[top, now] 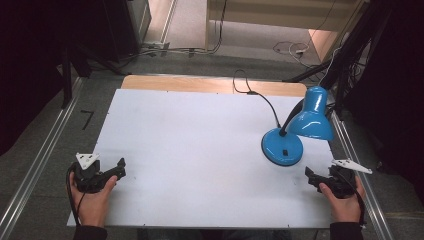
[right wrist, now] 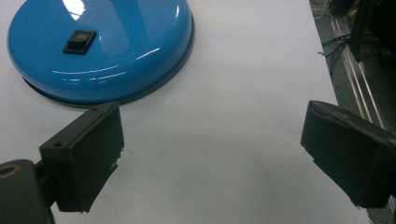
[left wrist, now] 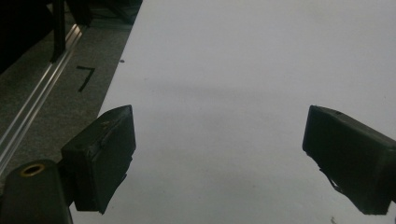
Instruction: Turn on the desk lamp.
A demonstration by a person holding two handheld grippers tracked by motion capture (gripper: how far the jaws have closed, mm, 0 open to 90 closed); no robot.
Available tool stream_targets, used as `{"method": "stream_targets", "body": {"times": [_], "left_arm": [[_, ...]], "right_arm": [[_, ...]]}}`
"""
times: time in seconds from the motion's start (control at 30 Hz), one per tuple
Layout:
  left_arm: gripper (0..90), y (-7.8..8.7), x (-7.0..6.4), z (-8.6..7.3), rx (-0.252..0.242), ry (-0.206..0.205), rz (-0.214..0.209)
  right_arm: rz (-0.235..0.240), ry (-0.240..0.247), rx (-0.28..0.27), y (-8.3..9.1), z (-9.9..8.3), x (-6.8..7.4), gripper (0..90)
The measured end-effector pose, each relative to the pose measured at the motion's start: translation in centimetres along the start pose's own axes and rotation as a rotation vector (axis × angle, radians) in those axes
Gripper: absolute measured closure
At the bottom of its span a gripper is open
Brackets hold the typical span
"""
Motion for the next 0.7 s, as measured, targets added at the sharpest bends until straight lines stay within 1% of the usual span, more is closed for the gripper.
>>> {"method": "stream_targets", "body": {"times": [0.07,0.17,0.2,0.23,0.33,0.5,0.57,0.7], "left_arm": [[10.2,0.1,0.0,0.1,-0.003,0.007,-0.002],[10.2,0.1,0.0,0.0,-0.002,-0.001,-0.004],[10.2,0.1,0.0,0.0,-0.002,-0.003,-0.006],[10.2,0.2,-0.1,-0.1,-0.001,-0.005,-0.012],[10.2,0.2,-0.3,-0.1,-0.005,-0.002,-0.02],[10.2,0.2,-0.2,0.0,-0.005,0.002,-0.02],[10.2,0.2,-0.3,0.0,-0.006,0.003,-0.025],[10.2,0.2,-0.3,-0.1,-0.003,0.0,-0.024]], "right_arm": [[0.003,0.001,-0.002,0.0,0.0,0.0,4.7],[0.0,-0.003,-0.005,0.1,0.1,0.0,4.7],[0.005,0.0,-0.011,0.1,0.2,0.0,4.7],[0.005,-0.009,-0.015,0.2,0.2,0.1,4.7],[0.004,-0.003,-0.025,0.3,0.5,0.2,4.7],[0.004,0.0,-0.031,0.3,0.6,0.3,4.7],[0.006,-0.009,-0.038,0.4,0.7,0.2,4.8],[0.007,-0.008,-0.052,0.5,1.0,0.2,4.9]]}}
Point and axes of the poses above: each handheld gripper's, and its own axes: y roughly backward along the jaws, z roughly out of its top, x roughly to its left, the point moved 10 cm from there along -y, roughly forward along the jaws, and after that the axes turned 15 degrees about z, right-handed, at the moved point
